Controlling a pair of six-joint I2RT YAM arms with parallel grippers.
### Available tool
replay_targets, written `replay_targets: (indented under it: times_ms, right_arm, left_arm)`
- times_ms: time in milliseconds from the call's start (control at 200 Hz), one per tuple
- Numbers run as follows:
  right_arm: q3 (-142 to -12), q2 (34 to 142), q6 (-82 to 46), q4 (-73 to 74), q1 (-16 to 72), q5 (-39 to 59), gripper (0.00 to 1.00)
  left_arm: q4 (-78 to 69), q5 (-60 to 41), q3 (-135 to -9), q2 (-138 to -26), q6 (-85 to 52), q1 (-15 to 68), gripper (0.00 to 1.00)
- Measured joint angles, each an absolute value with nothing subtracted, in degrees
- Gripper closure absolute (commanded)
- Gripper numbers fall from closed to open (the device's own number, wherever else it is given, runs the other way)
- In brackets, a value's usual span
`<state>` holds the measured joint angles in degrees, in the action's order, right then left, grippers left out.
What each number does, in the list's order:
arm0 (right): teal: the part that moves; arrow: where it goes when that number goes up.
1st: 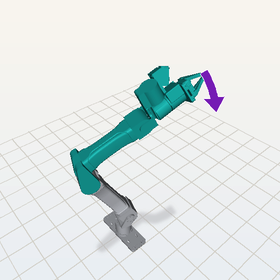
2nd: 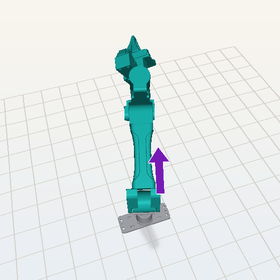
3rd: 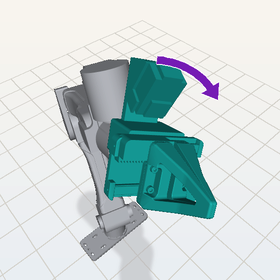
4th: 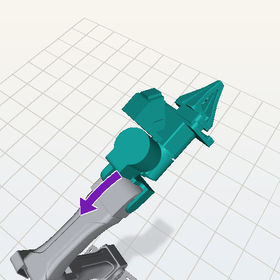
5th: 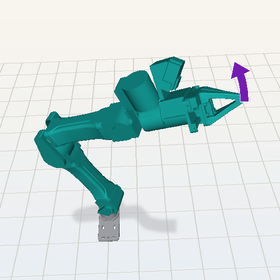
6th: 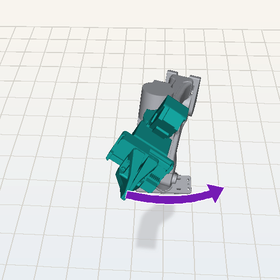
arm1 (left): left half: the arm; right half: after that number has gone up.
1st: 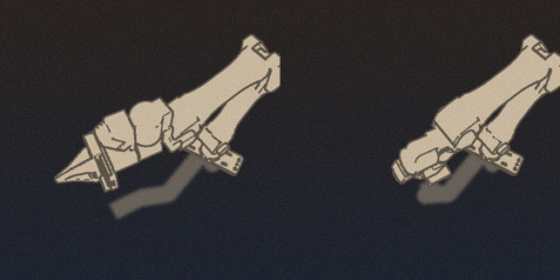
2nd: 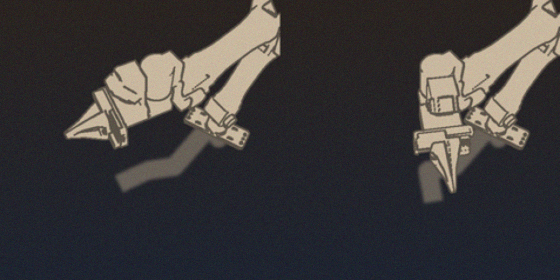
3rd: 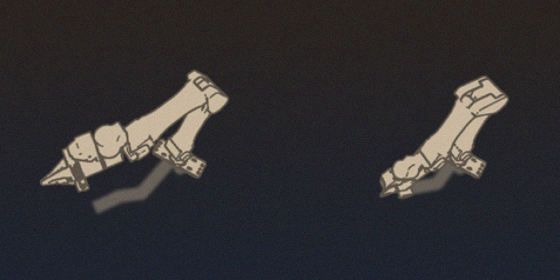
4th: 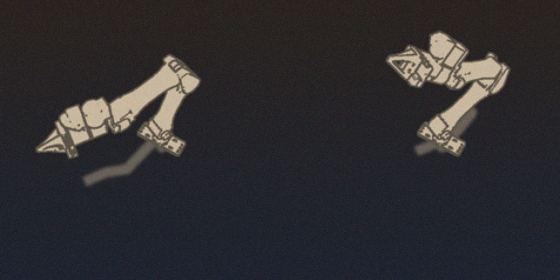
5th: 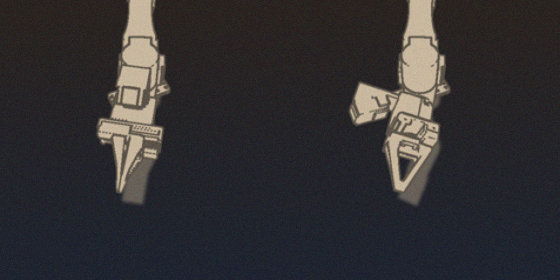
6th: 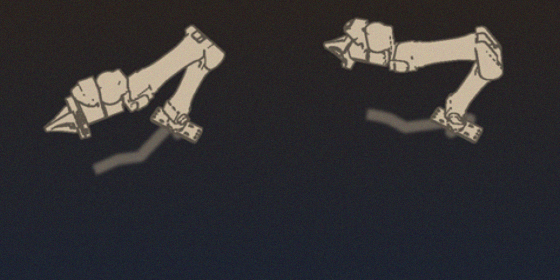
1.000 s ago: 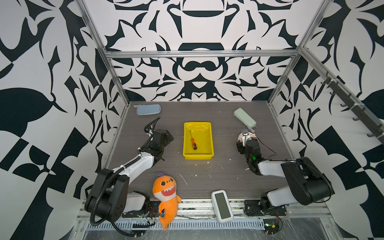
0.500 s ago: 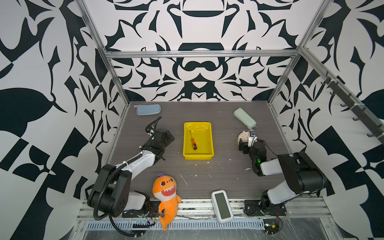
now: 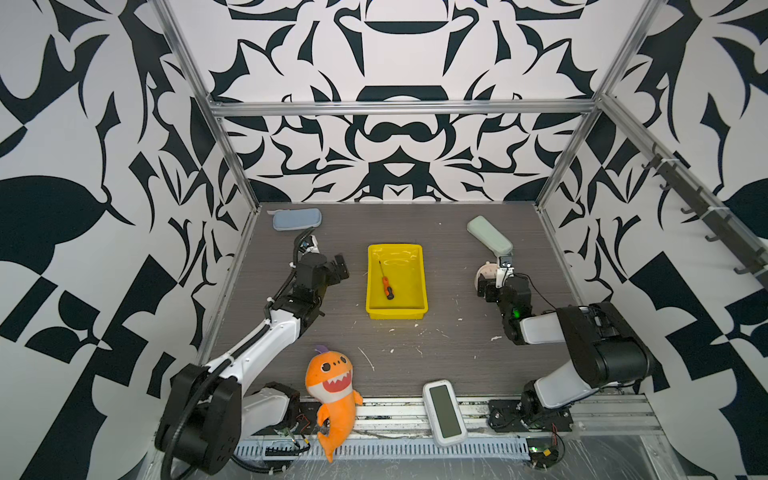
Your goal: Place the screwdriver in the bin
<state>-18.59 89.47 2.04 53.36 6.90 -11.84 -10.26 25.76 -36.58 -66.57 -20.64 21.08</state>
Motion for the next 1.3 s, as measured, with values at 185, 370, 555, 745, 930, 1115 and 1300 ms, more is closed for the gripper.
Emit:
replay_targets:
  times_ms: [185,370,555,745,930,1115,1300]
  right_arm:
    - [-18.6,89.5,1.9,53.4,6.9,-11.8,0.00]
    - [-18.6,89.5,1.9,53.4,6.9,-11.8,0.00]
    - [-18.6,89.5,1.9,53.3,6.9,-11.8,0.00]
    - [-18.6,89.5,1.9,53.3,6.9,-11.8,0.00]
    - [-18.6,89.5,1.9,53.3,6.9,-11.8,0.00]
    - [-18.6,89.5,1.9,53.3,6.9,-11.8,0.00]
    - [-18.6,89.5,1.9,53.3,6.9,-11.8,0.00]
  left_arm:
    - [-21.1,40.1,-31.3,-66.4,-4.2,19.1,0.00]
    - [-27.3,41.2,-23.4,-68.4,1.8,16.0,0.00]
    - [-32.6,36.7,-17.8,-71.5,-1.5,10.2,0.00]
    - [-38.1,34.0,-19.5,-76.9,-3.7,7.1,0.00]
    - [-40.6,31.0,-20.7,-79.9,-3.6,6.7,0.00]
    - [-49.6,30.3,-19.9,-83.3,-3.9,4.8,0.00]
    - [-50.1,27.8,-20.1,-86.7,-4.5,2.5,0.00]
